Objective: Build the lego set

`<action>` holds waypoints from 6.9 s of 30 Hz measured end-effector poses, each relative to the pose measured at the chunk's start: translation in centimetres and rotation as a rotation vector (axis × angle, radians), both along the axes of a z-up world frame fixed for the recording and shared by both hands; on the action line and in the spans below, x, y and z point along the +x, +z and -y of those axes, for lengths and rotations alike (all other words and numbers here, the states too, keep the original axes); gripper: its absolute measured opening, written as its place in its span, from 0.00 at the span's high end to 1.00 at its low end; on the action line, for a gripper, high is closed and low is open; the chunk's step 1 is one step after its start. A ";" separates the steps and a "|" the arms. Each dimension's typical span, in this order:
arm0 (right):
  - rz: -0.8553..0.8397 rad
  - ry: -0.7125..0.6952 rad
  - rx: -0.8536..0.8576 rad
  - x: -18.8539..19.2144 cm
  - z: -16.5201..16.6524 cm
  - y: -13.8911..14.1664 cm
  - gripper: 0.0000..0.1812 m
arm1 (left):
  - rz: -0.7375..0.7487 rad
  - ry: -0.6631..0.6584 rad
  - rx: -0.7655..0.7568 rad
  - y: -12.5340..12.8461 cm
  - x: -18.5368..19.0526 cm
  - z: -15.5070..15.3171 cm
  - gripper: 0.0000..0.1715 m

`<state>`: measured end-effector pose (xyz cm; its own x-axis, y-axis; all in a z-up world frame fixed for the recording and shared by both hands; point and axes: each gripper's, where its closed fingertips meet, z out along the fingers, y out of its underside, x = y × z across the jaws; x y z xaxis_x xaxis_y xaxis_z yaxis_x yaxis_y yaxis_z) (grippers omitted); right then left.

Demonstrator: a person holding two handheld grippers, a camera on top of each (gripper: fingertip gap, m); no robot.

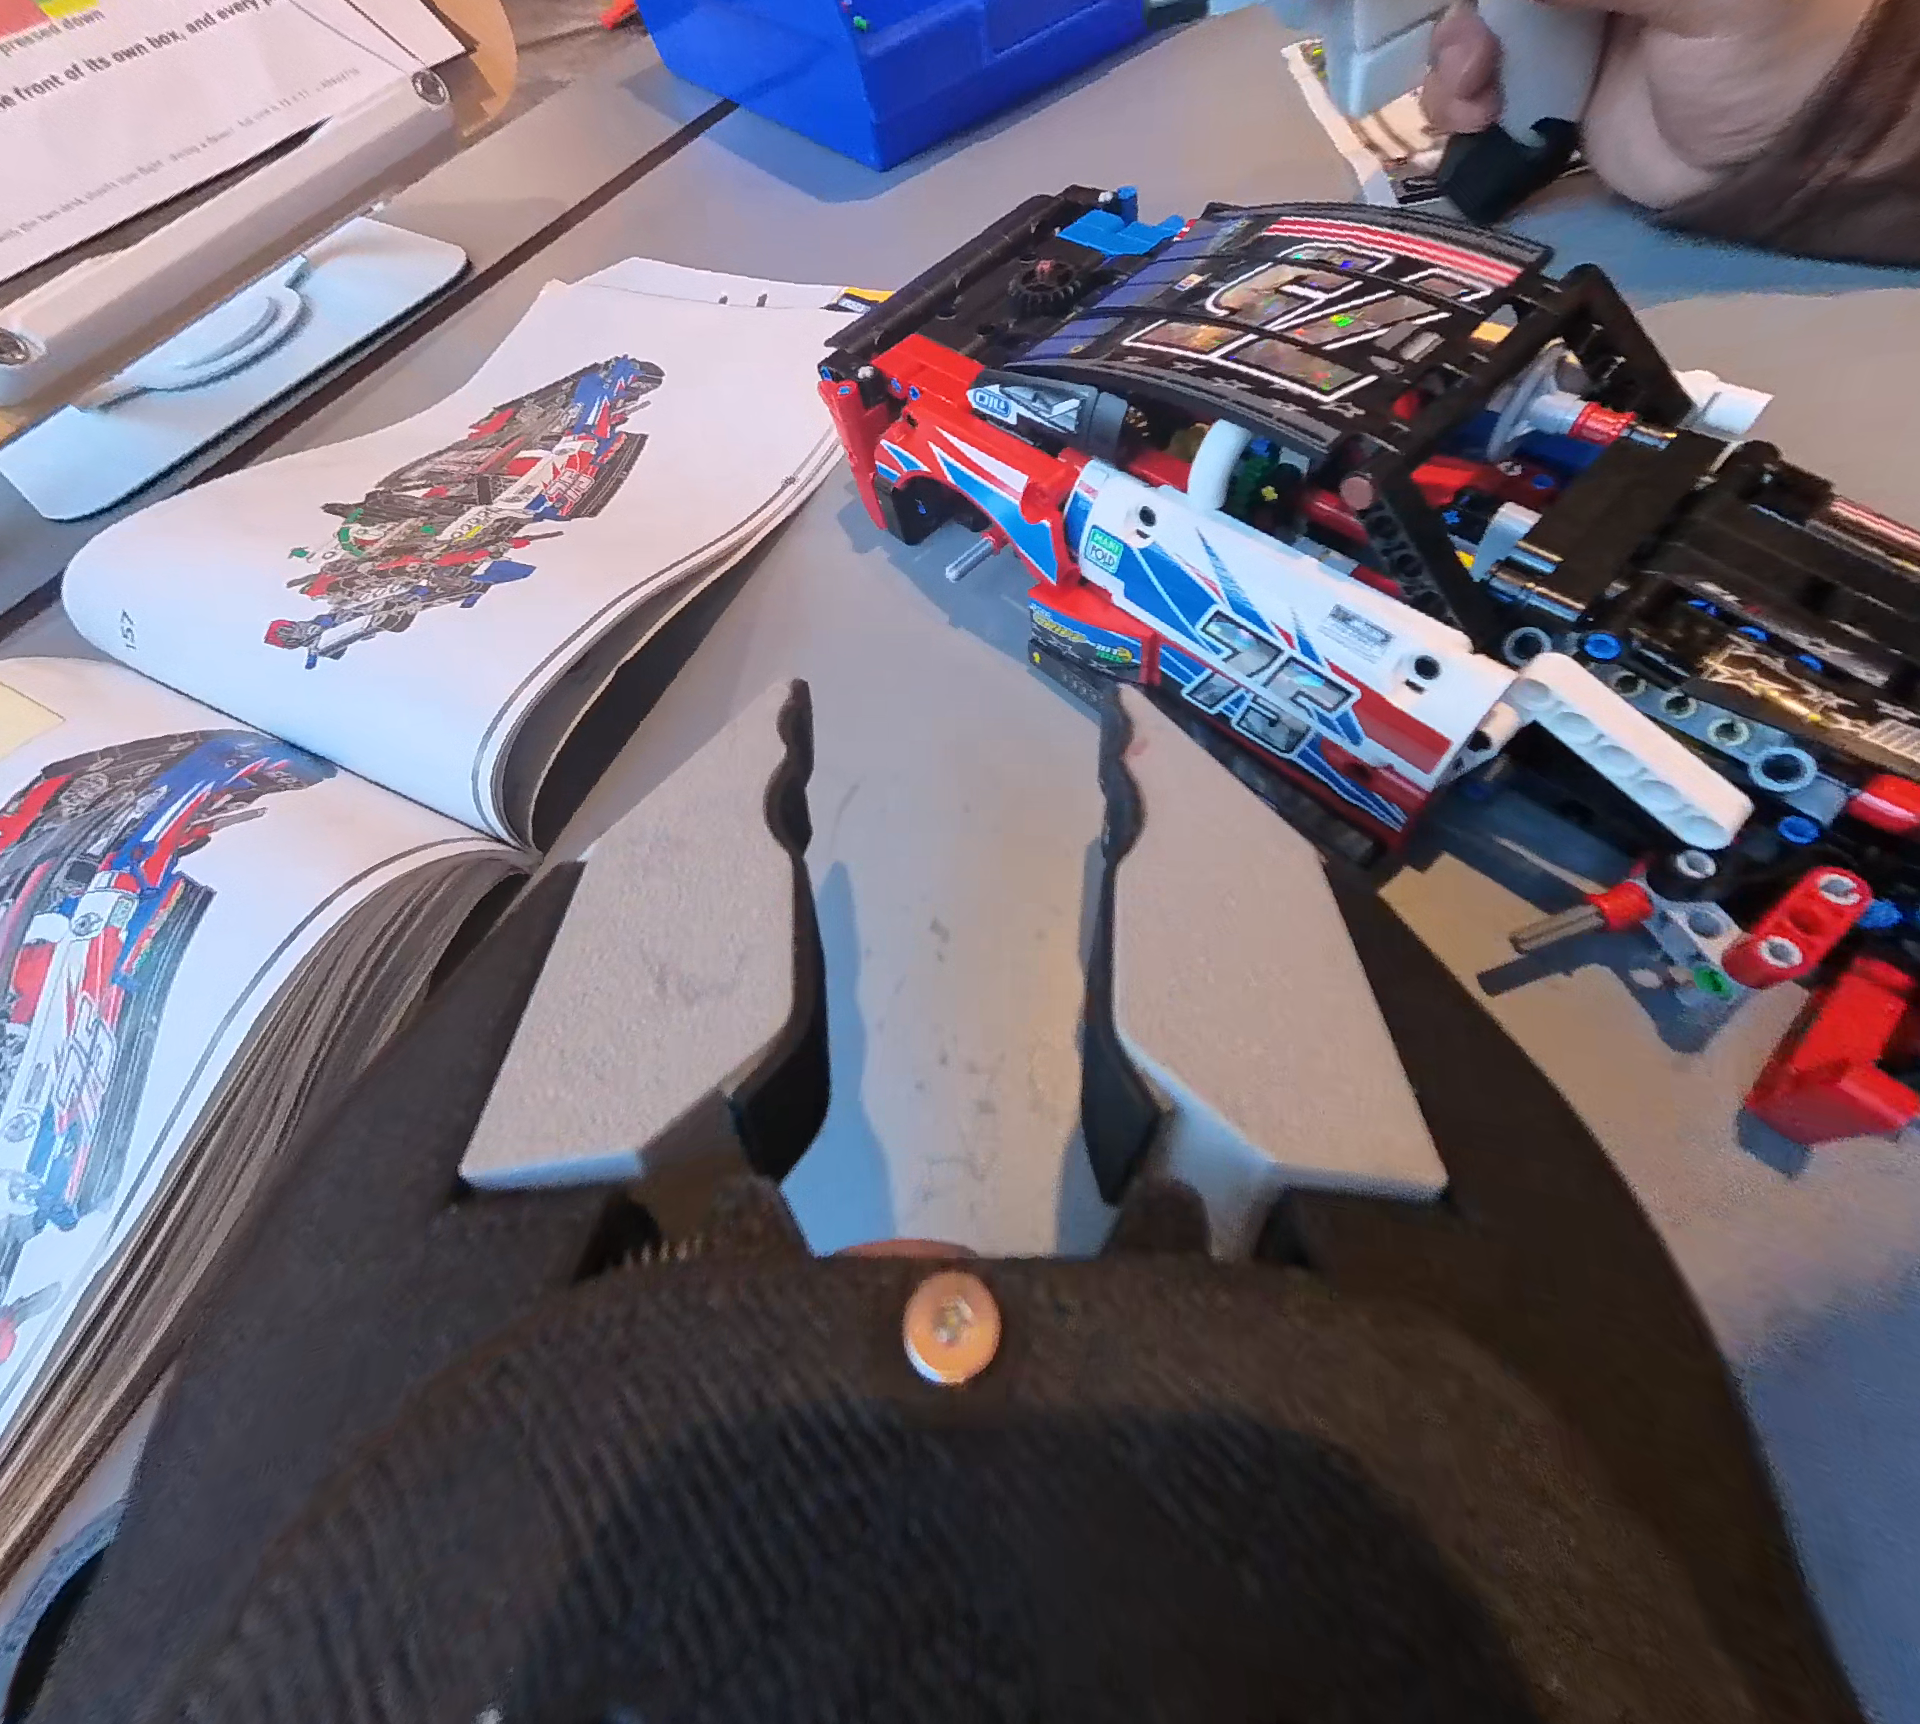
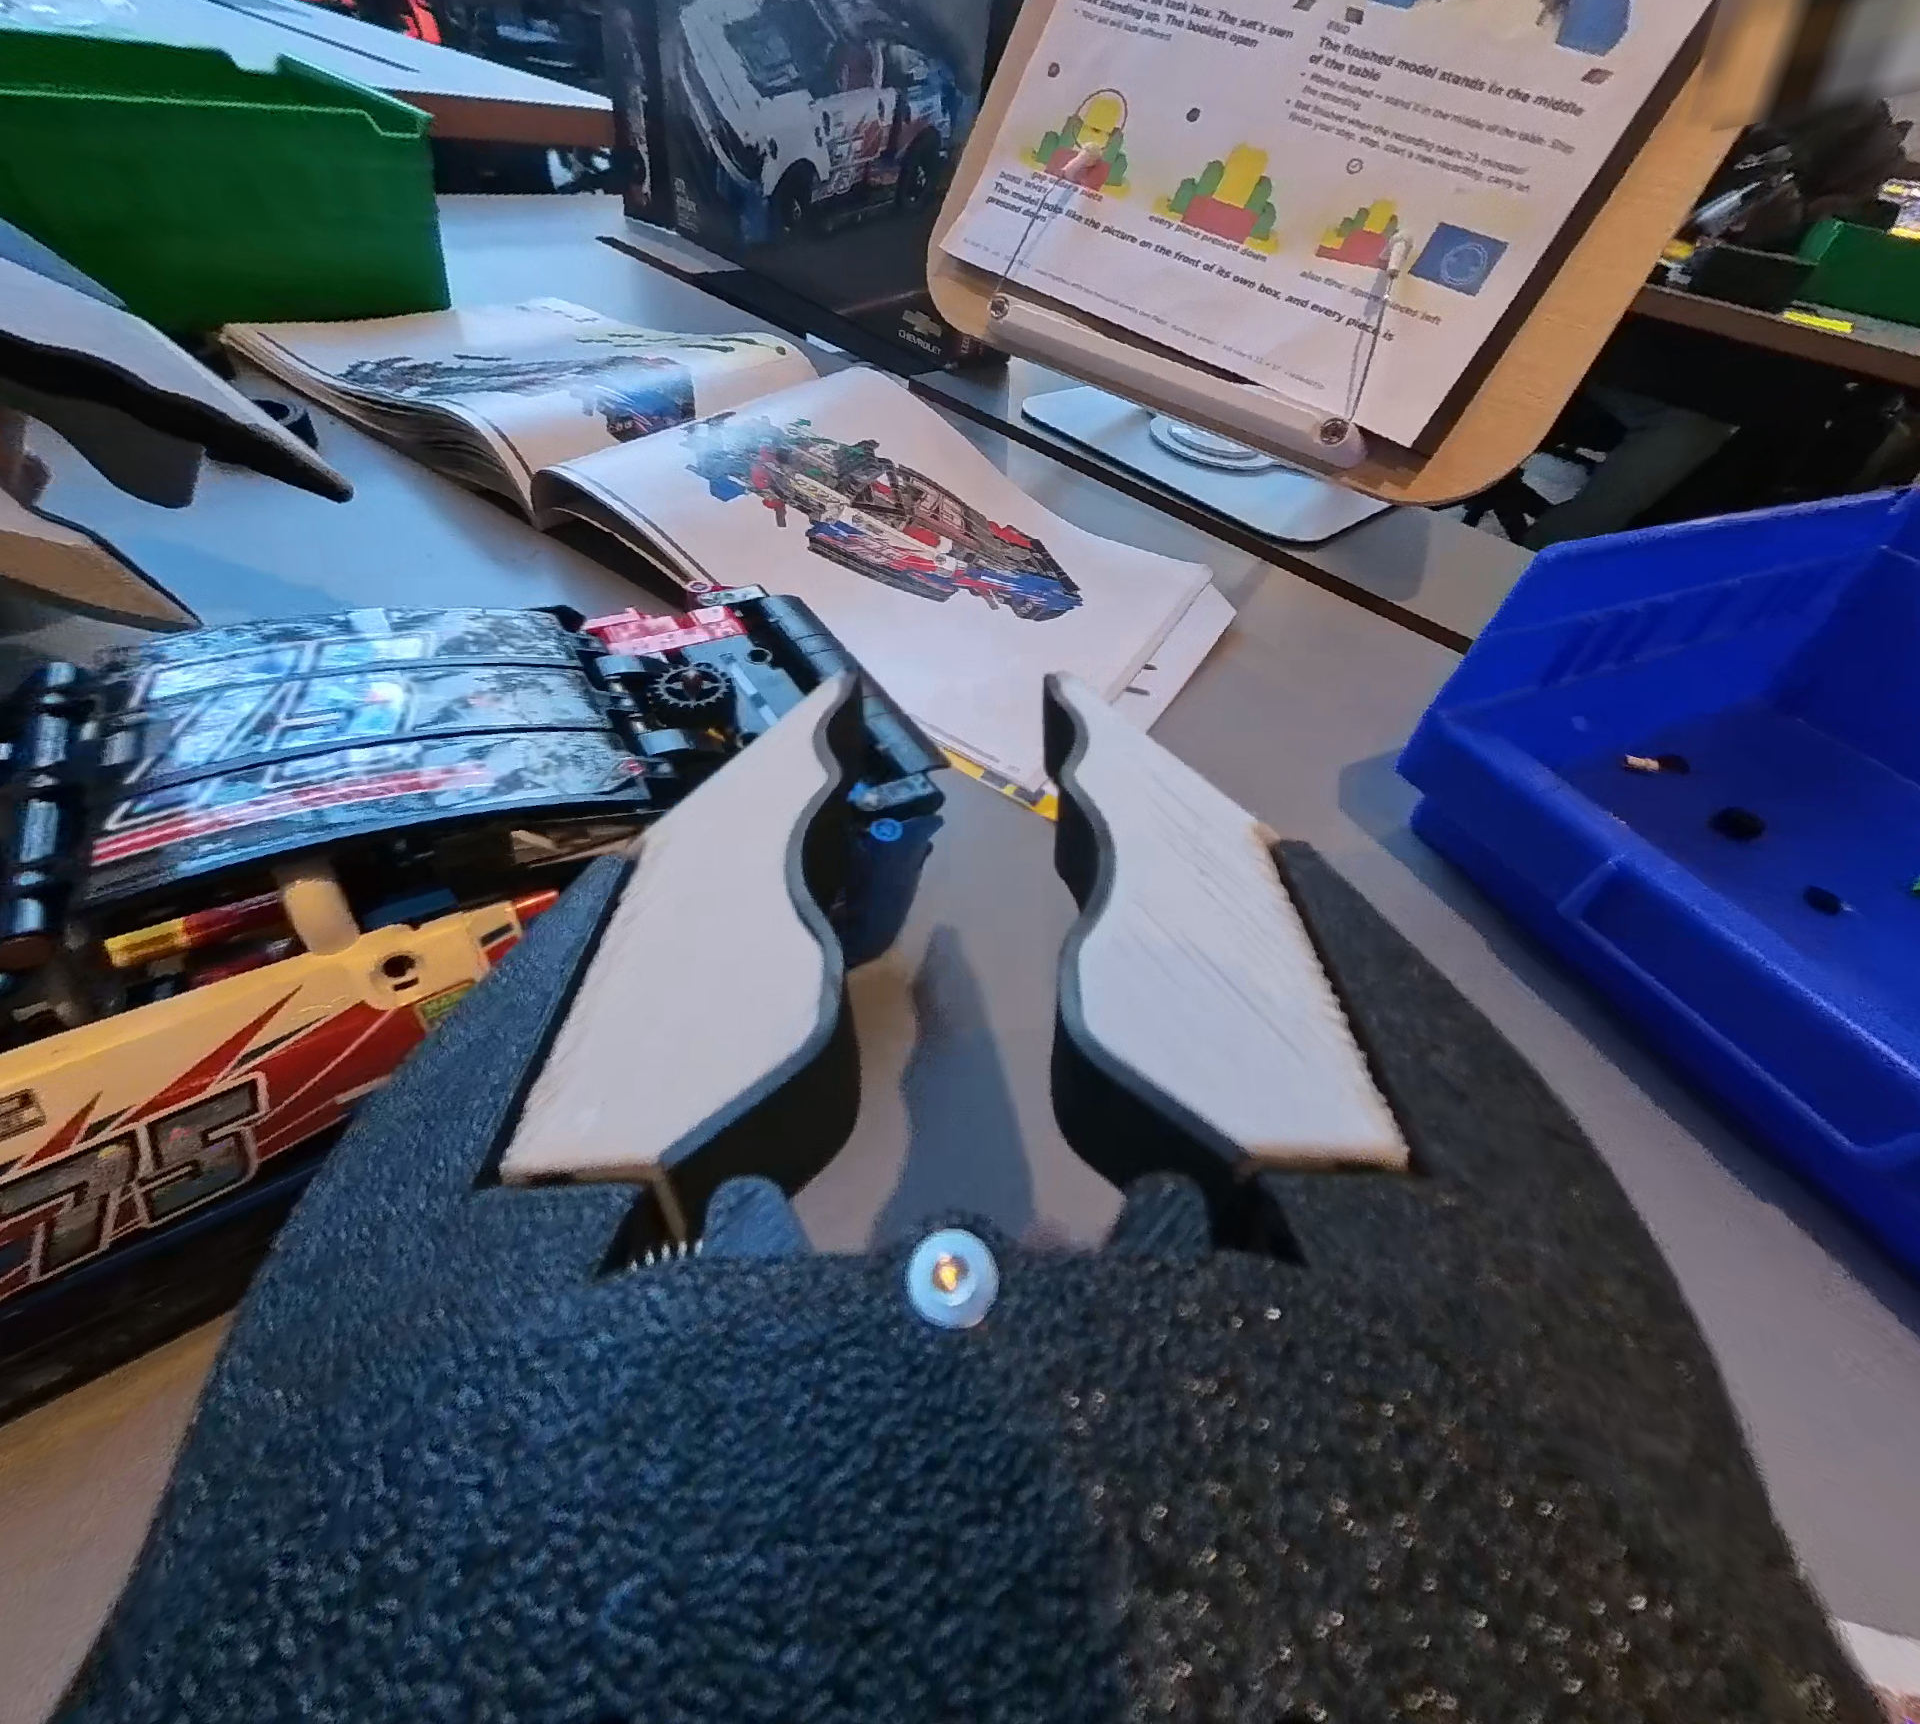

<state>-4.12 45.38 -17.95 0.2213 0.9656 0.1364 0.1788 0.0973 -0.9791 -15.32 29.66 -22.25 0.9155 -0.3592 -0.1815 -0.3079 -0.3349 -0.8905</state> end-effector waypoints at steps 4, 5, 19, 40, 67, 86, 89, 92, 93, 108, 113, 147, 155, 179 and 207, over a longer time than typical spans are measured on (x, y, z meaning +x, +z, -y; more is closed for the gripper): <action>0.019 0.053 -0.027 0.3 2.0 0.3 0.81 | -0.005 0.002 0.020 0.2 0.0 0.1 0.70; 0.020 0.059 -0.028 0.4 2.4 0.4 0.81 | -0.001 0.002 0.026 0.3 0.0 0.1 0.70; 0.097 0.069 0.063 -1.1 3.1 -1.4 0.83 | 0.010 -0.014 -0.007 -0.1 0.0 0.0 0.71; -0.017 0.107 -0.055 -1.1 2.0 -0.1 0.82 | 0.095 -0.054 -0.050 -0.2 0.0 -0.1 0.71; 0.365 0.357 0.173 4.2 16.6 -4.2 0.69 | -0.110 -0.377 0.110 0.5 6.0 3.2 0.65; 0.317 0.386 0.263 3.5 18.6 -2.7 0.82 | -0.267 -0.463 0.113 -1.0 8.0 4.4 0.65; 0.354 0.404 0.193 4.3 18.5 -3.3 0.76 | -0.259 -0.462 0.119 -0.9 7.9 4.4 0.65; 0.430 0.490 0.037 5.4 20.0 -4.8 1.00 | -0.272 -0.462 0.118 -1.0 8.0 4.4 0.64; 0.450 0.479 -0.097 5.3 20.1 -5.4 1.00 | -0.275 -0.462 0.116 -1.1 8.0 4.4 0.65; 0.443 0.538 -0.795 4.6 22.6 -6.1 0.81 | -0.270 -0.491 0.132 -0.9 8.3 5.0 0.69; 0.386 0.572 -0.857 4.7 22.5 -5.6 0.81 | -0.267 -0.494 0.130 -0.9 8.3 5.0 0.69; 0.397 0.477 -0.427 4.8 20.9 -5.8 0.92 | -0.265 -0.503 0.137 -0.8 8.3 5.0 0.69; 0.353 0.412 -0.223 4.7 18.9 -5.2 0.92 | -0.247 -0.503 0.127 -0.8 8.2 5.0 0.68; 0.249 0.521 -0.302 3.8 18.6 -3.6 0.89 | -0.158 -0.479 0.104 -0.2 7.5 4.6 0.65; 0.228 0.360 -0.226 3.8 16.7 -3.5 0.82 | -0.294 -0.424 0.165 -0.5 7.2 4.6 0.68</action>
<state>-0.34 28.67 -21.46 -0.1433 0.9865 -0.0797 0.3852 -0.0186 -0.9226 -8.13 25.02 -22.76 0.5982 -0.6314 -0.4934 -0.6301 0.0098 -0.7765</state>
